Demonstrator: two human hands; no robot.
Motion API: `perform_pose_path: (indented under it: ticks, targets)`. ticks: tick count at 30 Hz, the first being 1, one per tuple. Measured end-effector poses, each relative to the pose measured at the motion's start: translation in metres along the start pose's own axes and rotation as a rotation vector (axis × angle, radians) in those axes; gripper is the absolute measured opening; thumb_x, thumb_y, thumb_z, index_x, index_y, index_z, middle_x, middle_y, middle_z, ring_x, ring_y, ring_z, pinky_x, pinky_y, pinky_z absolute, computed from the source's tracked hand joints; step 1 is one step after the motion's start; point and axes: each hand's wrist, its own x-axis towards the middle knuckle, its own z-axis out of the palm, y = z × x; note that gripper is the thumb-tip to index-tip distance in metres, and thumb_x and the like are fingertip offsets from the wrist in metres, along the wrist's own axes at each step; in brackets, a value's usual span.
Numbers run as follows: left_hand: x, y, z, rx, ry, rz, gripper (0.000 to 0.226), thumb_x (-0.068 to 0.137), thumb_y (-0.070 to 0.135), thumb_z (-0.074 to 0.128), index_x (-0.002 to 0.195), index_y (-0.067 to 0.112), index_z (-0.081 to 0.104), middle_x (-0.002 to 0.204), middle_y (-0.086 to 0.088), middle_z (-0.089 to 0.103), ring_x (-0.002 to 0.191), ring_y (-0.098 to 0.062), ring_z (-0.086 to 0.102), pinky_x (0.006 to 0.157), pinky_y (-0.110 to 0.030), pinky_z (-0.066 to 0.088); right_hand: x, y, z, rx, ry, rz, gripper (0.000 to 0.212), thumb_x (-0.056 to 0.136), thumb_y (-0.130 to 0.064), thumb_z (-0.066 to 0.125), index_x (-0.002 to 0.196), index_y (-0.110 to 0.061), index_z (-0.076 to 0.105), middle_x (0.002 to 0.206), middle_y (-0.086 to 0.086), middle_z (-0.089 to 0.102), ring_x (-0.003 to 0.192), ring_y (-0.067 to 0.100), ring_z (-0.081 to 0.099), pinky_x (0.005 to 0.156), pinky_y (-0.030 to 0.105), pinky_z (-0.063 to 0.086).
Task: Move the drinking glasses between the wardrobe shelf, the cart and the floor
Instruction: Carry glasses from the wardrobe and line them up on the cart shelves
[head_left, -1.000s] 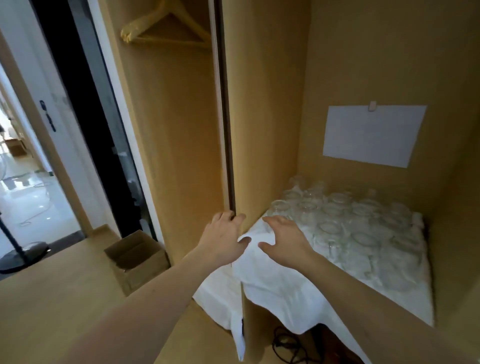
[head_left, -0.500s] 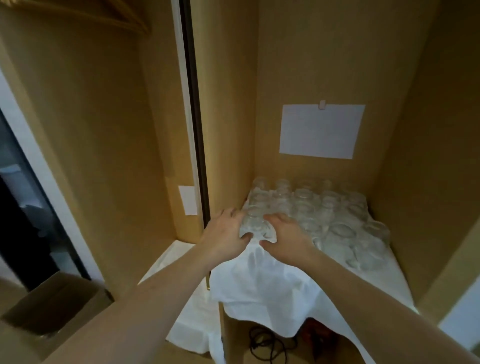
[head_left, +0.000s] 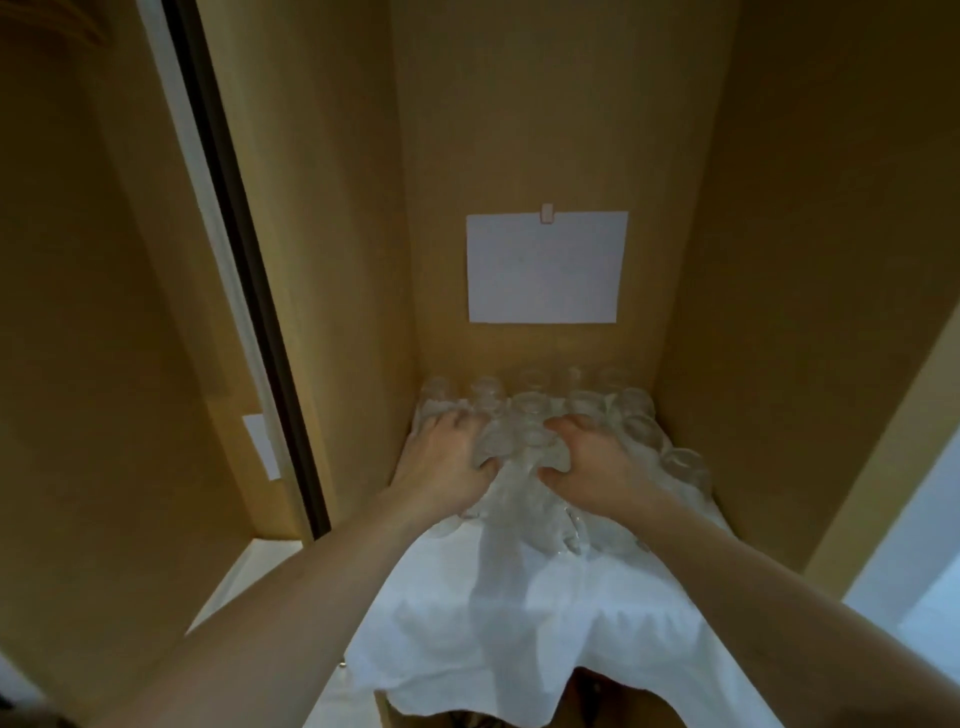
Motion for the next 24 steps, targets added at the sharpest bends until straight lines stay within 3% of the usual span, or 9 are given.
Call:
perform_pose_path:
  ticks: [9,14,17,24]
  targets:
    - [0.129,-0.017,0.019,-0.022,-0.040,-0.034,0.061,0.084,0.057,0.052,0.137,0.026,0.054,0.135,-0.004,0.054,0.128,-0.029,0.048,0.105,-0.043,0.045,0.125,0.052,-0.018,0.054,-0.013,0.023,0.061,0.088,-0.037,0.071,0.144,-0.020,0.052,0.142,0.008,0.054,0.126,0.025,0.053,0.104,0.035,0.046]
    - [0.214,-0.023,0.050,-0.120,-0.098,-0.071,0.065,0.091,0.051,0.062,0.148,0.025,0.046,0.148,-0.007,0.044,0.137,-0.028,0.036,0.106,-0.031,0.038,0.193,0.088,-0.018,-0.008,-0.030,0.078,0.064,0.088,-0.040,0.070,0.145,-0.019,0.050,0.141,0.011,0.052,0.126,0.029,0.052,0.102,0.036,0.046]
    - [0.255,-0.022,0.070,-0.124,-0.134,-0.073,0.065,0.088,0.049,0.065,0.146,0.024,0.049,0.149,-0.008,0.044,0.137,-0.030,0.040,0.108,-0.037,0.042,0.228,0.106,-0.013,-0.019,-0.096,0.107,0.075,0.088,-0.039,0.071,0.153,-0.022,0.040,0.150,0.010,0.044,0.135,0.031,0.046,0.108,0.037,0.043]
    - [0.325,-0.015,0.114,-0.116,-0.229,-0.084,0.067,0.087,0.047,0.068,0.147,0.022,0.049,0.143,-0.010,0.049,0.133,-0.032,0.046,0.105,-0.042,0.046,0.294,0.142,0.009,-0.074,-0.213,0.133,0.078,0.086,-0.044,0.072,0.153,-0.025,0.038,0.151,0.008,0.043,0.135,0.029,0.045,0.107,0.041,0.044]
